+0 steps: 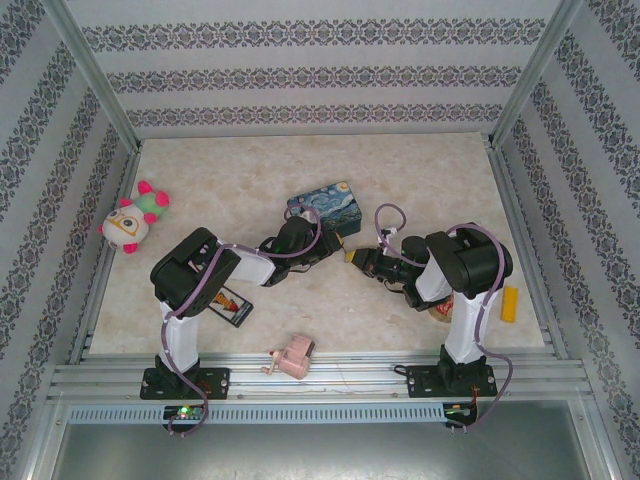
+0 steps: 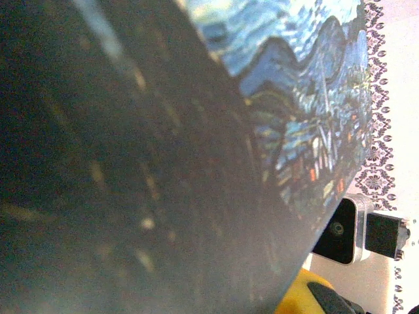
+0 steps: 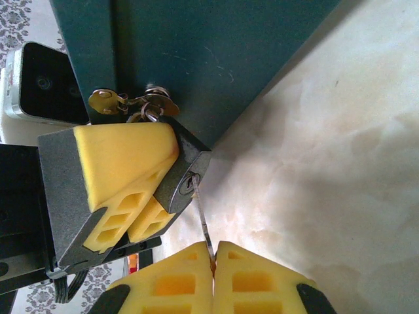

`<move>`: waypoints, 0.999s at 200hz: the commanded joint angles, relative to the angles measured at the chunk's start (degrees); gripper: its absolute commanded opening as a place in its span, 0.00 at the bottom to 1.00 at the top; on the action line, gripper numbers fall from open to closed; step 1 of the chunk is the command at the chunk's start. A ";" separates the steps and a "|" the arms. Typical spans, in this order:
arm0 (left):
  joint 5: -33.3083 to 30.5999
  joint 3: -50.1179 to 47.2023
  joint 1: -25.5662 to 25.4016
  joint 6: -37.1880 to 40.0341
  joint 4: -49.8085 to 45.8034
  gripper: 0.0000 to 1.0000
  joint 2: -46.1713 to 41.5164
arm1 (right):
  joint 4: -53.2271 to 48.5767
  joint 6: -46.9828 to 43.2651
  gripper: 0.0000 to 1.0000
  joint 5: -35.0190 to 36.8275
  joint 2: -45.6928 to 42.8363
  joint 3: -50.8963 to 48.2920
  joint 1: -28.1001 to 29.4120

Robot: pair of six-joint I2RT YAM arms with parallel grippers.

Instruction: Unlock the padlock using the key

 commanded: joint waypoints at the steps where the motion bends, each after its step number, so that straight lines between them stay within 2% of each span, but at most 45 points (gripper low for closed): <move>1: 2.02 1.15 0.49 -1.62 2.74 0.00 1.30 | 3.70 0.37 0.00 -1.85 0.61 0.37 0.34; 92: 2.79 0.91 0.49 -1.96 3.54 0.00 1.26 | 3.64 1.18 0.00 -2.97 1.47 1.06 0.41; 200: 4.67 0.24 0.40 -2.24 3.71 0.00 0.69 | 3.64 3.44 0.00 -6.90 1.26 3.04 -4.04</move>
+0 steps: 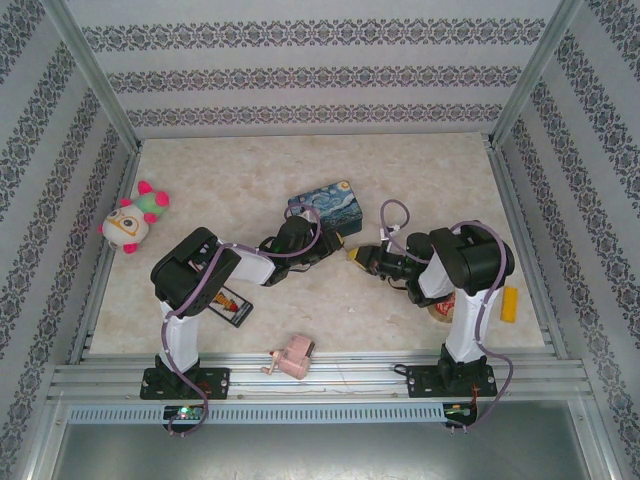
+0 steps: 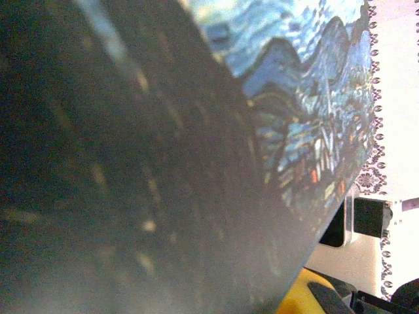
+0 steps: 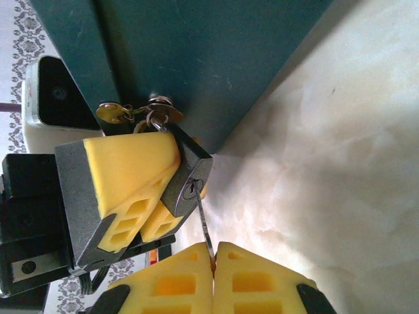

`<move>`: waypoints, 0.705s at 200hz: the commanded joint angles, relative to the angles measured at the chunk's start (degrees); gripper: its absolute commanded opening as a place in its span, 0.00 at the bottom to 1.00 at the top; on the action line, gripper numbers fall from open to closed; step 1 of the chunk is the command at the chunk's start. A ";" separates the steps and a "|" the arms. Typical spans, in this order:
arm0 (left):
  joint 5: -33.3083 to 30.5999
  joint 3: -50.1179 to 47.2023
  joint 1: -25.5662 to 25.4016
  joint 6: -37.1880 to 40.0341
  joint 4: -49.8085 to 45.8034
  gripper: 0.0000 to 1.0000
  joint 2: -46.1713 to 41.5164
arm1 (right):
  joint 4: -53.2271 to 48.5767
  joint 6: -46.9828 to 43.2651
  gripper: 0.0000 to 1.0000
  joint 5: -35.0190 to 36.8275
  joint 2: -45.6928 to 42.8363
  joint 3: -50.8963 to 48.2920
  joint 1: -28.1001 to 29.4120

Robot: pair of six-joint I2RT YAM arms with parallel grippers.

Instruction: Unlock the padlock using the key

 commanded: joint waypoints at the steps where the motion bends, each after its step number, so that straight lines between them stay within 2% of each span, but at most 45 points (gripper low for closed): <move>1: 3.41 0.17 0.36 -1.51 2.82 0.00 0.48 | 3.31 0.35 0.00 -0.88 0.29 1.62 -0.59; 141: 4.64 0.41 0.36 -2.09 2.83 0.00 0.65 | 3.31 1.31 0.00 0.27 2.90 1.61 0.79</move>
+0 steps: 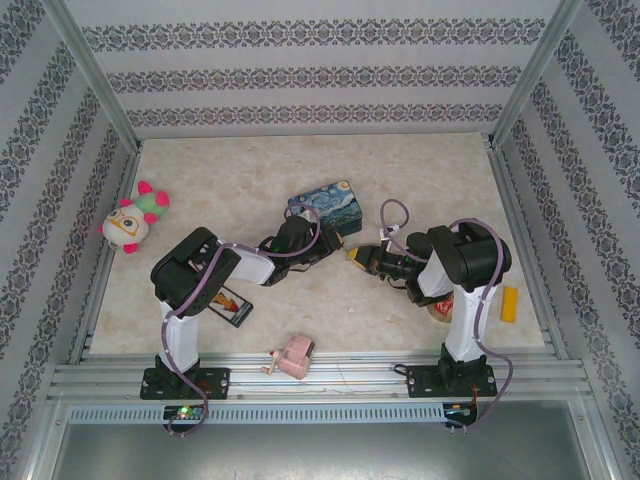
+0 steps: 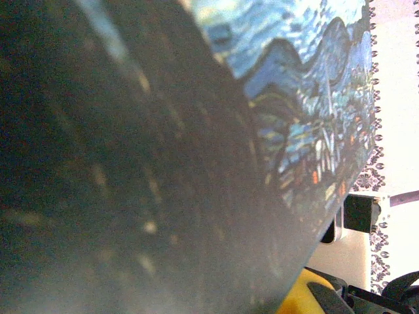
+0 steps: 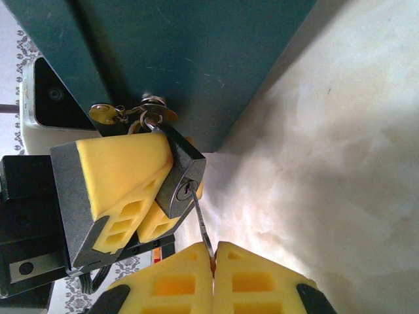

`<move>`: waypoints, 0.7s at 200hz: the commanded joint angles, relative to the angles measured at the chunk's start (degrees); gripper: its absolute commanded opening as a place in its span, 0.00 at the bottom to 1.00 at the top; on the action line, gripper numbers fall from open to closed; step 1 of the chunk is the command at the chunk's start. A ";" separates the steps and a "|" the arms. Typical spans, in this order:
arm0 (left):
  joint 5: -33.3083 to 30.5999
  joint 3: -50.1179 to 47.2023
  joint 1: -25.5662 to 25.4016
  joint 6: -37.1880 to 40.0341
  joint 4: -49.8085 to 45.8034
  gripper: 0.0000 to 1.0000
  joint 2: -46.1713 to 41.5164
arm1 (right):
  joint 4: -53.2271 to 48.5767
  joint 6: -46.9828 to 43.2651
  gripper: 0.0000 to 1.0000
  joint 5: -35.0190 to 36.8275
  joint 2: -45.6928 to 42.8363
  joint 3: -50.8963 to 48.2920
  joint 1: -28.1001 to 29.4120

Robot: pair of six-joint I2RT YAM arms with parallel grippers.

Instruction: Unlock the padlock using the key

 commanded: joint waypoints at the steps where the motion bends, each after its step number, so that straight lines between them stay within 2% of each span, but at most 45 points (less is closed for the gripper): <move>1: 4.45 0.41 0.19 -1.91 2.69 0.00 0.65 | 1.78 0.11 0.00 1.32 0.73 0.90 0.76; 87: 5.82 1.99 0.20 -1.81 1.16 0.00 1.53 | 1.70 -0.15 0.00 3.21 -1.16 0.76 1.44; 140: 5.61 2.12 0.28 -1.60 0.40 0.00 1.40 | 1.51 -0.06 0.00 1.40 -1.28 1.13 0.82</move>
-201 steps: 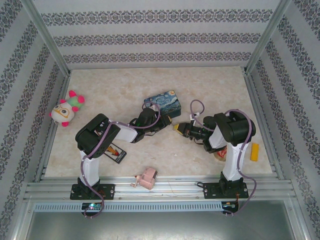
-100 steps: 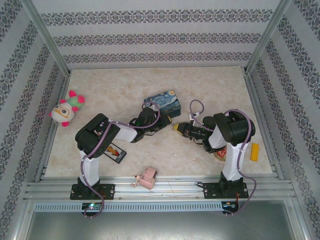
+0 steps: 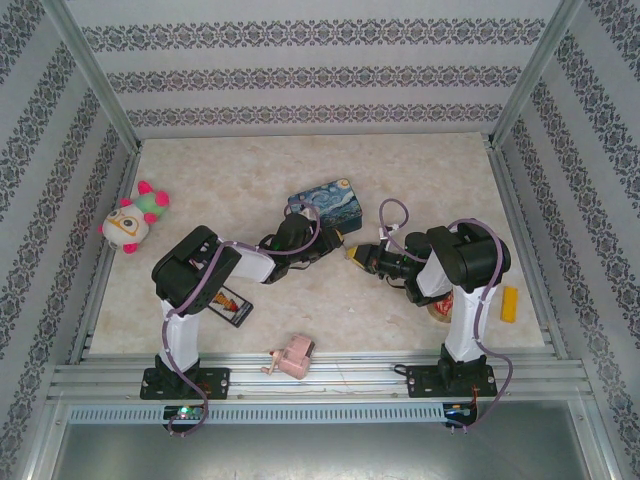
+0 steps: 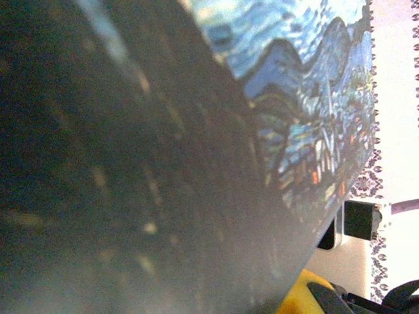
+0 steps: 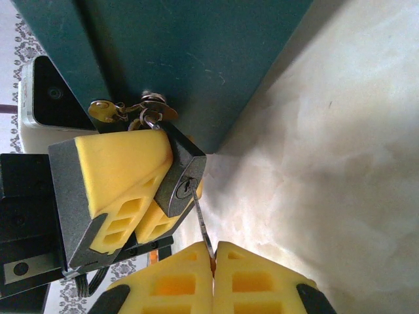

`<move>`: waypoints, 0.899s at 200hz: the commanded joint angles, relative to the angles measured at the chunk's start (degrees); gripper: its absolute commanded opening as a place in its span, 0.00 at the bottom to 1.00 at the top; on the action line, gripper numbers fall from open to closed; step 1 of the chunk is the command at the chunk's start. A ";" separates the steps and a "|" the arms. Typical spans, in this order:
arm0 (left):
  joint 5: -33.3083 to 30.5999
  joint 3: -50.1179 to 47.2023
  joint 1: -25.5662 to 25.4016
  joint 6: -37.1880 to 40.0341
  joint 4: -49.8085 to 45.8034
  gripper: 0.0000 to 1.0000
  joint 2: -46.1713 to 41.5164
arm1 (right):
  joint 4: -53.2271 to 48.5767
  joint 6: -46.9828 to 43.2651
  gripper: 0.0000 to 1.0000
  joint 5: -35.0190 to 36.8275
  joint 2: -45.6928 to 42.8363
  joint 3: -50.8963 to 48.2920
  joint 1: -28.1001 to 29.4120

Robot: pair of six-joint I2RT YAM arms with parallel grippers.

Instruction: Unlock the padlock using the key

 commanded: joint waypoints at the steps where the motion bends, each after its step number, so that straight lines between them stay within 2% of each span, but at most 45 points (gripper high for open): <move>1: 4.91 0.97 -0.25 -1.64 0.57 0.00 0.66 | 1.65 0.00 0.00 -0.65 -0.96 0.91 0.05; 111: 5.64 1.31 -0.25 -1.75 0.12 0.00 0.29 | -1.21 1.69 0.00 -3.66 -0.47 0.32 0.32; 132: 7.93 1.28 -0.21 -0.31 -1.02 0.00 -0.46 | -1.16 1.80 0.00 -3.92 -1.16 0.02 -0.07; 180: 14.05 2.08 0.10 6.95 -11.11 0.00 -3.33 | -0.25 2.06 0.00 -4.84 -1.45 0.82 -1.56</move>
